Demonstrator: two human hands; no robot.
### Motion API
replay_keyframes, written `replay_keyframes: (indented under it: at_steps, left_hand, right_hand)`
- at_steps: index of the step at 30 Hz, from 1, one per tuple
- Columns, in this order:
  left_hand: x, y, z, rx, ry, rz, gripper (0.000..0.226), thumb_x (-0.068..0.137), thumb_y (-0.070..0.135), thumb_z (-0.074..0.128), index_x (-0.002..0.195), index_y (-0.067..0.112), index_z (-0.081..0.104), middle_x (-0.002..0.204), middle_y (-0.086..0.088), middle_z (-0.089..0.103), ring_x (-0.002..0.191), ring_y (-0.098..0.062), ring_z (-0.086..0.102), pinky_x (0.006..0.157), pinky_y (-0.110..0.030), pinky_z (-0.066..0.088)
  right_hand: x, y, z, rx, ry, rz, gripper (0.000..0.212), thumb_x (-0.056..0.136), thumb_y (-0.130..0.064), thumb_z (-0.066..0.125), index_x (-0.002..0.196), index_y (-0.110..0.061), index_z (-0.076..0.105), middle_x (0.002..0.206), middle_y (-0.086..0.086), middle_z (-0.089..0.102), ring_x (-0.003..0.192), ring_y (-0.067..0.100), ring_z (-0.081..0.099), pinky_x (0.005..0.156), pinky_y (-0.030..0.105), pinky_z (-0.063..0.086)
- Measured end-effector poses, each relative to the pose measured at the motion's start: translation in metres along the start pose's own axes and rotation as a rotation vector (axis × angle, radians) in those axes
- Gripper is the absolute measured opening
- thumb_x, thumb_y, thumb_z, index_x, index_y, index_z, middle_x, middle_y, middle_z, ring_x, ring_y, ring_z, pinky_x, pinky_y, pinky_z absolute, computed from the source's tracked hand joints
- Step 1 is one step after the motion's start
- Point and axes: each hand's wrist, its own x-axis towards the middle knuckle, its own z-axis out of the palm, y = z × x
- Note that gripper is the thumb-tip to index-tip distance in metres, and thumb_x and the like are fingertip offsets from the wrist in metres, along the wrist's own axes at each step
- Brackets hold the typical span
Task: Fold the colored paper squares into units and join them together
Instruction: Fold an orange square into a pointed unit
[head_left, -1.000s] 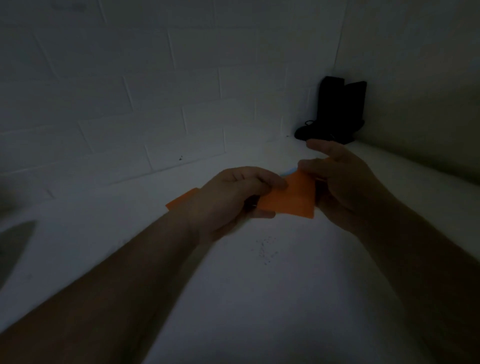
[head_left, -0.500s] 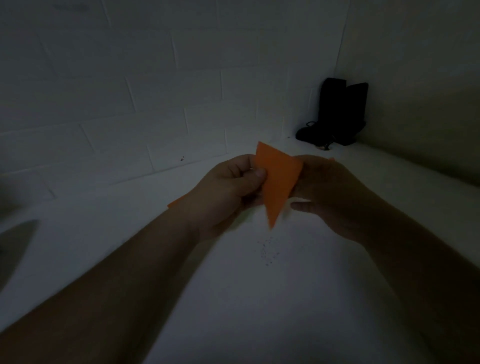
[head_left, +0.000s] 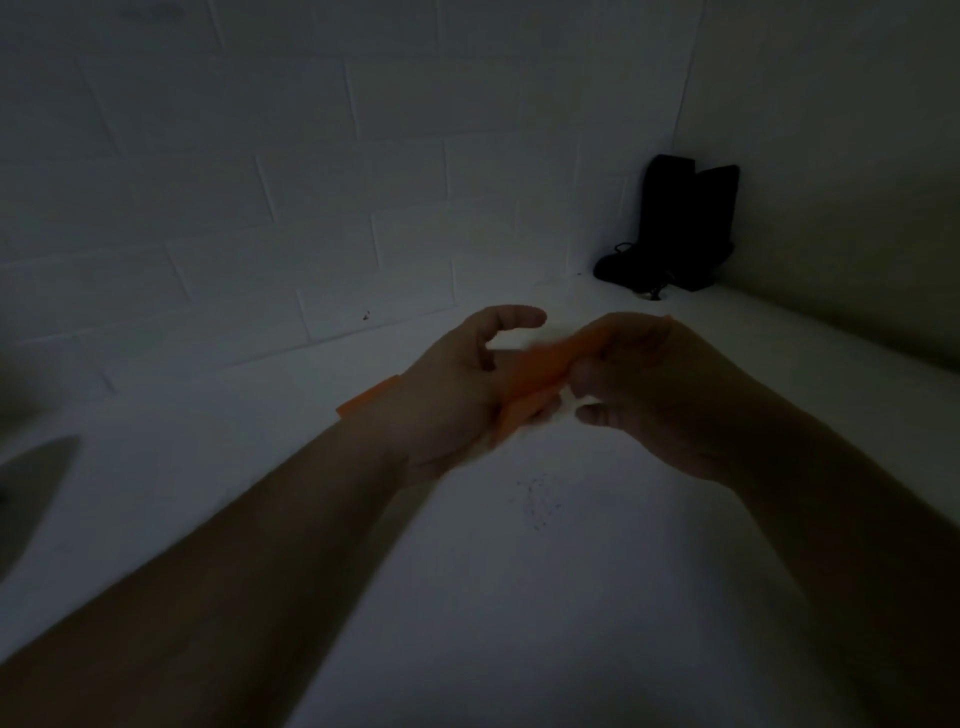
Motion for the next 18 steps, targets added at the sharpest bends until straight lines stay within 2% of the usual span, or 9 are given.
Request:
replay_keyframes:
  at_steps: [1,2,4,6,8,11,13,16,18]
  left_hand:
    - [0.004,-0.002,-0.003,0.119,0.145,0.069,0.019,0.104,0.019,0.057,0.122,0.021,0.062,0.097,-0.020,0.071,0.078,-0.030,0.068,0.070,-0.034,0.056]
    - [0.007,-0.004,-0.007,0.232,0.277,0.126,0.018,0.107,0.031,0.053,0.114,0.023,0.067,0.092,-0.017,0.069,0.078,-0.028,0.066,0.073,-0.037,0.052]
    - [0.010,-0.006,-0.015,0.326,0.438,0.189,0.032,0.108,0.042,0.045,0.104,0.025,0.071,0.071,-0.004,0.056,0.065,-0.017,0.052,0.068,-0.032,0.043]
    - [0.007,-0.002,-0.015,0.251,0.398,0.198,0.030,0.109,0.035,0.045,0.106,0.022,0.072,0.063,-0.005,0.050,0.060,-0.017,0.043,0.061,-0.031,0.036]
    - [0.002,0.002,-0.007,0.175,0.259,0.199,0.021,0.105,0.017,0.053,0.116,0.024,0.069,0.064,-0.006,0.061,0.061,-0.021,0.051,0.062,-0.034,0.043]
    - [0.000,0.000,0.005,0.196,0.105,0.226,0.040,0.097,0.004,0.064,0.128,0.030,0.059,0.086,-0.008,0.078,0.074,-0.026,0.070,0.076,-0.042,0.058]
    - [0.001,-0.003,0.008,0.150,0.113,0.282,0.033,0.096,0.003,0.068,0.123,0.020,0.062,0.094,-0.013,0.079,0.082,-0.025,0.074,0.079,-0.039,0.058]
    - [0.004,-0.008,0.008,0.074,0.207,0.381,0.017,0.091,-0.001,0.071,0.106,0.007,0.069,0.093,-0.020,0.076,0.081,-0.024,0.073,0.077,-0.036,0.056]
    - [0.007,-0.010,0.006,0.091,0.260,0.442,0.013,0.088,-0.002,0.075,0.099,0.005,0.073,0.089,-0.011,0.078,0.082,-0.020,0.074,0.078,-0.031,0.058]
  right_hand:
    - [0.000,-0.001,-0.002,0.015,0.064,-0.018,0.011,0.075,-0.015,0.071,0.082,-0.023,0.071,0.086,-0.002,0.073,0.084,0.015,0.068,0.082,0.038,0.051]
    - [0.001,-0.001,-0.003,0.001,0.146,-0.053,0.009,0.078,-0.015,0.071,0.084,-0.022,0.070,0.081,-0.004,0.072,0.079,0.015,0.065,0.077,0.035,0.049]
    - [0.004,0.000,-0.004,-0.049,0.324,-0.130,0.014,0.088,-0.010,0.069,0.084,-0.023,0.070,0.069,-0.006,0.068,0.065,0.013,0.059,0.066,0.031,0.047]
    - [0.007,0.000,-0.004,-0.056,0.422,-0.166,0.014,0.093,-0.011,0.066,0.087,-0.023,0.069,0.068,-0.003,0.065,0.063,0.013,0.060,0.065,0.033,0.051]
    - [0.007,0.001,-0.004,-0.063,0.439,-0.165,0.012,0.095,-0.013,0.065,0.091,-0.024,0.067,0.076,-0.005,0.070,0.072,0.014,0.067,0.072,0.035,0.057]
    - [0.004,0.000,0.001,-0.125,0.413,-0.205,0.014,0.094,-0.012,0.066,0.093,-0.026,0.067,0.081,-0.007,0.072,0.082,0.021,0.070,0.082,0.050,0.061]
    - [0.003,0.000,0.004,-0.148,0.395,-0.238,0.019,0.092,-0.008,0.068,0.090,-0.027,0.069,0.081,-0.004,0.073,0.080,0.021,0.071,0.081,0.054,0.059]
    - [0.002,-0.001,0.006,-0.176,0.357,-0.269,0.028,0.089,-0.003,0.068,0.083,-0.029,0.073,0.075,-0.004,0.073,0.072,0.016,0.070,0.081,0.055,0.057]
    - [0.001,-0.002,0.006,-0.207,0.333,-0.300,0.039,0.086,-0.001,0.071,0.075,-0.038,0.076,0.079,-0.002,0.075,0.077,0.018,0.072,0.082,0.051,0.060]
